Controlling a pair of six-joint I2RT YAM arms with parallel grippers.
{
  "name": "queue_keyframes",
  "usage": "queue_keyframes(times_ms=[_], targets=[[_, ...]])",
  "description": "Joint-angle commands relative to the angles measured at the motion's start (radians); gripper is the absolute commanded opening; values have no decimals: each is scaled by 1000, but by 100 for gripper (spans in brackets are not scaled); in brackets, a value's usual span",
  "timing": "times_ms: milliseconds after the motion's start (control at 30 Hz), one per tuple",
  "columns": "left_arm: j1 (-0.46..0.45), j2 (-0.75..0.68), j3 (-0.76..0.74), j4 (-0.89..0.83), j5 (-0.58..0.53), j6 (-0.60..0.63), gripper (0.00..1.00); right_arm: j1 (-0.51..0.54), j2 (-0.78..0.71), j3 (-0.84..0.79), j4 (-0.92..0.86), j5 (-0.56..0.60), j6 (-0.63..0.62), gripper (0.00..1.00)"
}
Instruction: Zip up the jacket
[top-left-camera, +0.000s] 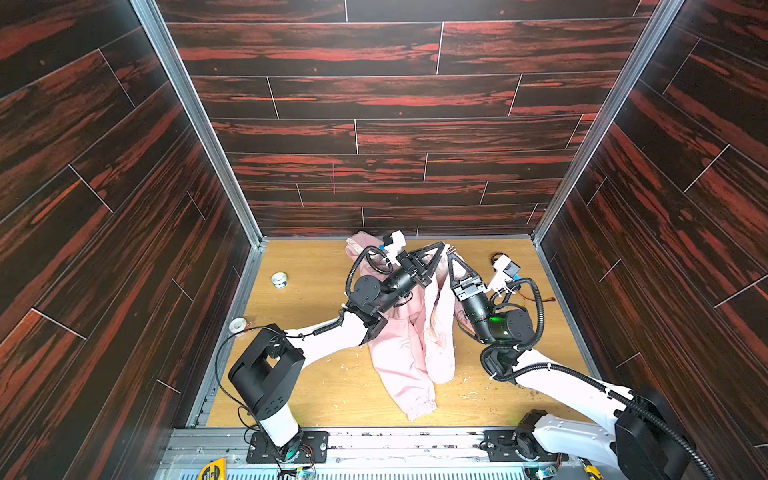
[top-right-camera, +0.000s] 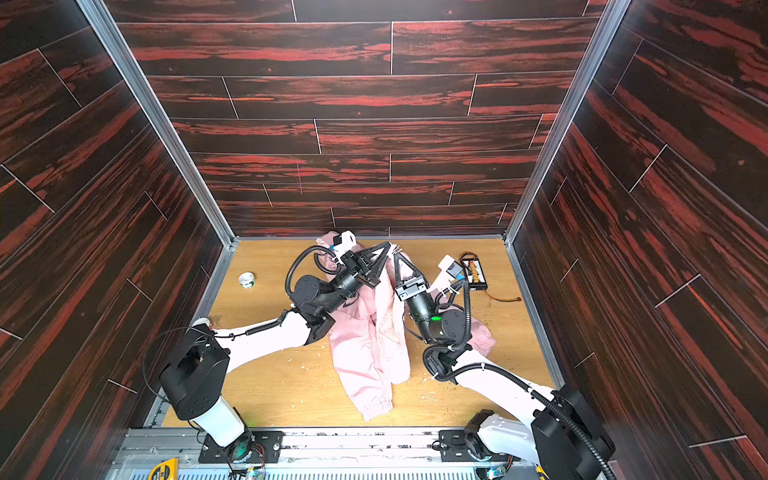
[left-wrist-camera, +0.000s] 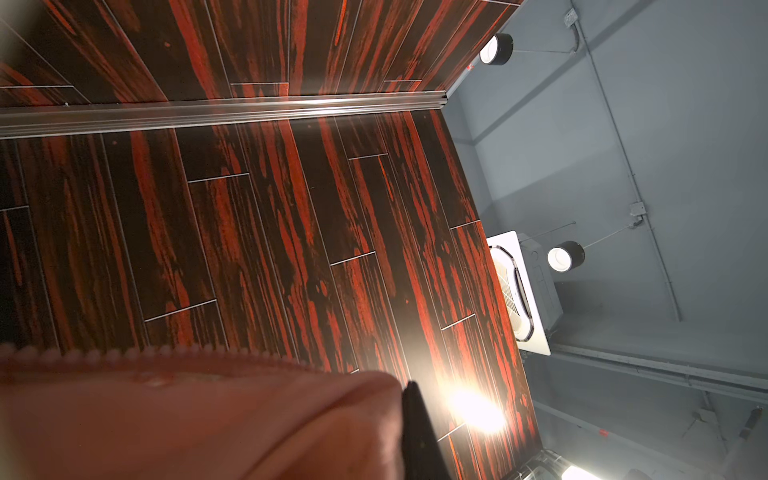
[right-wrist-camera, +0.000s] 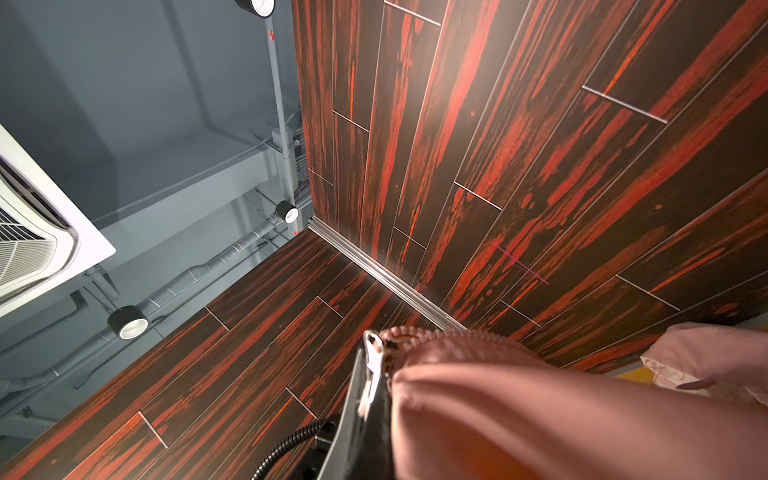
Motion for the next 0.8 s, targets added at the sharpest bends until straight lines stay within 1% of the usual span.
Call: queue_keyframes(times_ms=[0,333,767], targets=[[25,-78,32,160,-95,-12,0,6,-12,-35,-72,-56,11,0],[30,-52,35,160,-121,-27,0,10,-49,-2,-113,-123,-11,0],[31,-15,45,160,-138,-52,0,40,-75,24,-136,-127,-84,0]])
